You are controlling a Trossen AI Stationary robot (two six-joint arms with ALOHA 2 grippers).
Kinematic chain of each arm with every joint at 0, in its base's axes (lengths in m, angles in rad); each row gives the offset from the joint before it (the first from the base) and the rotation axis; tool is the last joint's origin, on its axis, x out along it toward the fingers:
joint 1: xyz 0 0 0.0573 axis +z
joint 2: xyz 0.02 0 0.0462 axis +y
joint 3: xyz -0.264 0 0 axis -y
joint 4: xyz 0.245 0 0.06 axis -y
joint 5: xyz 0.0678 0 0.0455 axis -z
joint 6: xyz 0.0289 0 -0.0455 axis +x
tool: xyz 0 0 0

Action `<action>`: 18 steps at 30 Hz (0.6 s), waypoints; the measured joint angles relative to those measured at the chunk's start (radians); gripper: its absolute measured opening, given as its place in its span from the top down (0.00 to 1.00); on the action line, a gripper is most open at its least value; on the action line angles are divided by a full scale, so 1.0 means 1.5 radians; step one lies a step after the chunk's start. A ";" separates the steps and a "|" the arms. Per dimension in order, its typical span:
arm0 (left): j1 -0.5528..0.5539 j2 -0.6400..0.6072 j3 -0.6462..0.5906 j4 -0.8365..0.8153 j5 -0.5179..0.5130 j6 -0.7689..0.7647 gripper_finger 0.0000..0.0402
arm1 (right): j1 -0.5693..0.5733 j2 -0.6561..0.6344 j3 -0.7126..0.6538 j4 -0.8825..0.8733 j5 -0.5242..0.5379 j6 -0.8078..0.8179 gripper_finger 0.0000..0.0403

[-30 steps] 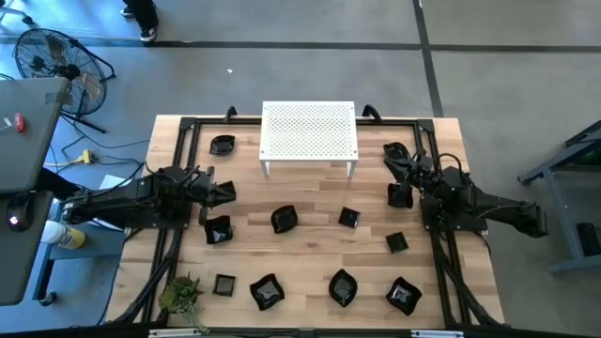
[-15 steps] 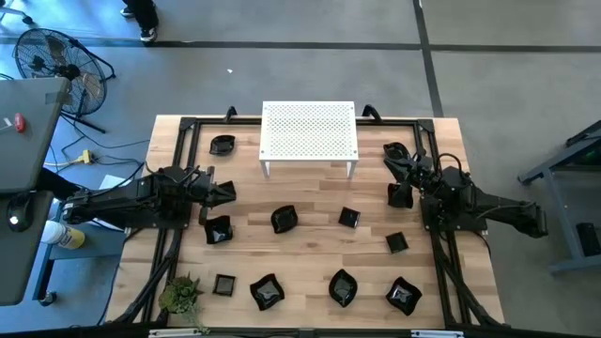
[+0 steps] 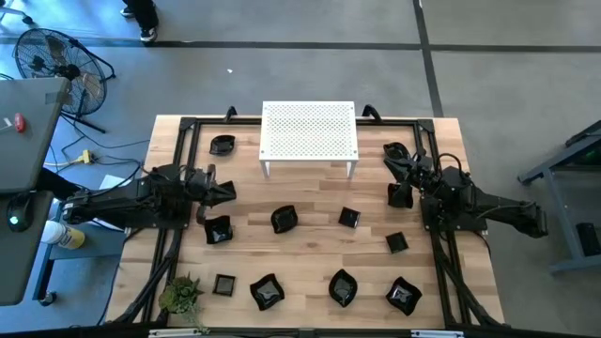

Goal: Pick & Place Mini shaped plates
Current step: Put the square plate on the shelf

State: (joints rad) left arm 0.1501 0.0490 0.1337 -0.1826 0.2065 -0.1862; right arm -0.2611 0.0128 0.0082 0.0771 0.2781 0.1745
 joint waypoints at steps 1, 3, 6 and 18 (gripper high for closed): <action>0.000 0.000 0.000 0.021 0.001 -0.009 1.00 | 0.000 0.000 0.000 0.000 0.000 0.000 0.97; 0.000 0.000 0.000 0.061 0.001 -0.032 1.00 | 0.000 0.000 0.000 0.000 0.000 0.000 0.97; 0.000 0.000 0.001 0.098 -0.009 -0.039 1.00 | 0.000 0.000 0.000 0.000 0.000 0.000 0.97; 0.000 0.014 0.001 0.120 -0.097 -0.269 1.00 | 0.000 0.000 0.000 0.028 0.000 0.000 0.97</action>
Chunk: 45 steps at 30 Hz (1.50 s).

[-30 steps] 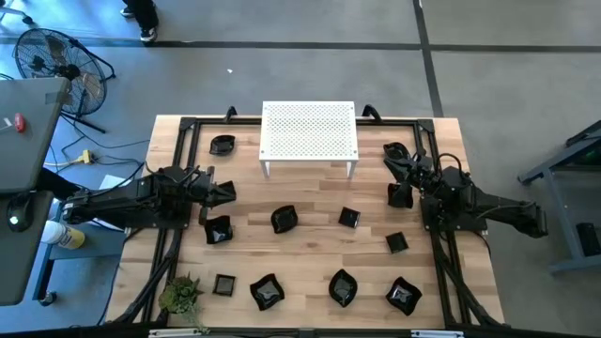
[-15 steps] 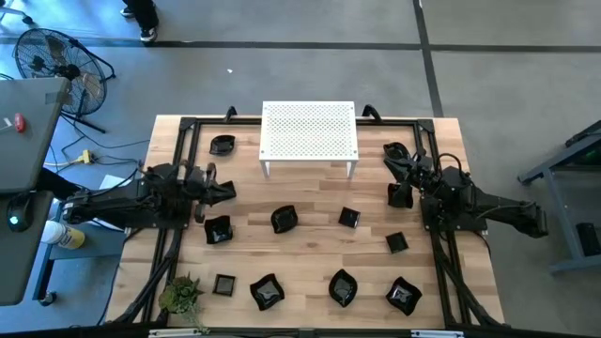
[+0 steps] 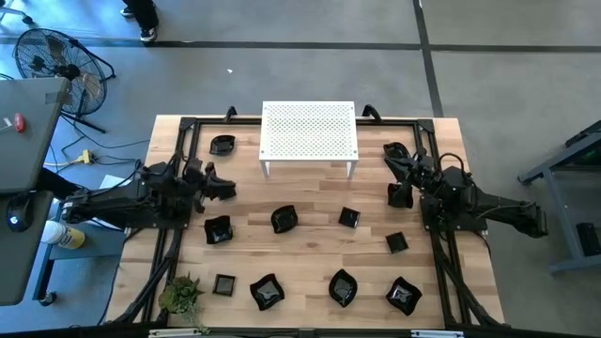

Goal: Pick & Place Mini shaped plates
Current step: Put the square plate on the shelf

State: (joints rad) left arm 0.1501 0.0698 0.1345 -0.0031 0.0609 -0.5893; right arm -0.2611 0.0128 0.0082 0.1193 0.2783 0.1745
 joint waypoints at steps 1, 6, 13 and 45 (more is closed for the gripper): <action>0.000 0.006 0.000 0.000 -0.026 -0.024 1.00 | 0.000 0.000 0.000 0.010 0.000 0.000 0.97; 0.000 0.046 0.000 0.000 -0.078 0.002 1.00 | 0.000 0.000 0.000 0.081 0.005 -0.010 0.97; 0.000 0.096 0.000 0.000 -0.078 0.143 1.00 | -0.002 0.010 0.015 0.192 0.007 0.051 0.97; 0.000 0.100 -0.001 0.000 -0.167 0.161 1.00 | 0.033 0.699 0.243 -0.187 -0.382 0.248 0.70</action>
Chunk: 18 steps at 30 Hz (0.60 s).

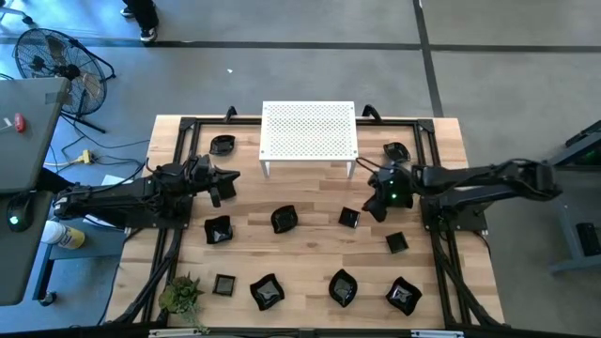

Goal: Pick & Place Mini shaped plates
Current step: Put the square plate on the shelf

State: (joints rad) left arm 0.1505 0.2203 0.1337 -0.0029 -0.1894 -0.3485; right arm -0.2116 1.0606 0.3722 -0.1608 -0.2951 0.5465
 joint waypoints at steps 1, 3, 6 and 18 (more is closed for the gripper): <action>0.000 0.000 0.000 0.000 0.000 0.000 1.00 | 0.003 0.015 0.004 0.021 0.000 -0.012 0.69; 0.000 0.000 0.000 0.000 0.000 0.000 1.00 | 0.006 0.049 0.012 0.051 0.001 -0.037 0.68; 0.000 0.000 0.000 0.000 0.000 0.000 1.00 | 0.012 0.098 0.014 0.059 0.021 -0.081 0.68; 0.000 0.000 0.000 0.000 0.000 -0.002 1.00 | 0.012 0.212 0.032 0.118 0.018 -0.146 0.78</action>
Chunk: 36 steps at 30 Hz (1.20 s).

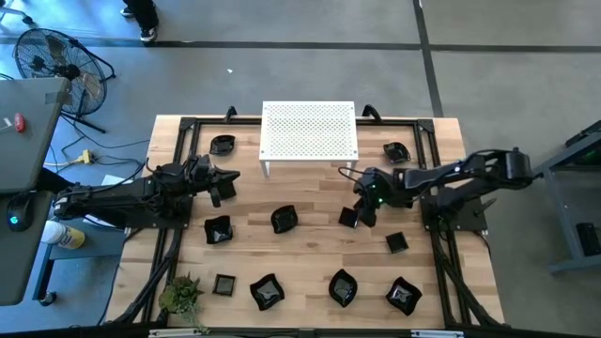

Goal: Pick & Place Mini shaped plates
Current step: Put the square plate on the shelf

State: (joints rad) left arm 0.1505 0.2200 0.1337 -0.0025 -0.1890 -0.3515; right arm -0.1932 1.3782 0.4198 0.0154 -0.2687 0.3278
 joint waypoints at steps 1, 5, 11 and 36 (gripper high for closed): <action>0.000 0.000 0.000 0.000 0.000 0.000 1.00 | 0.000 0.006 0.000 0.001 0.000 -0.006 0.80; 0.000 0.000 0.000 0.000 0.003 0.000 1.00 | 0.000 0.021 0.000 0.013 -0.014 -0.015 0.86; 0.000 0.000 0.000 0.000 0.012 -0.008 1.00 | 0.000 0.001 0.000 0.013 -0.020 -0.008 0.97; 0.000 0.000 0.000 -0.015 0.007 -0.013 1.00 | 0.027 -0.186 0.082 0.070 0.031 0.273 0.99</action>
State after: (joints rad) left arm 0.1502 0.2202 0.1333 -0.0246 -0.1781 -0.3714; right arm -0.1524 1.0994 0.5430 0.1208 -0.2215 0.7370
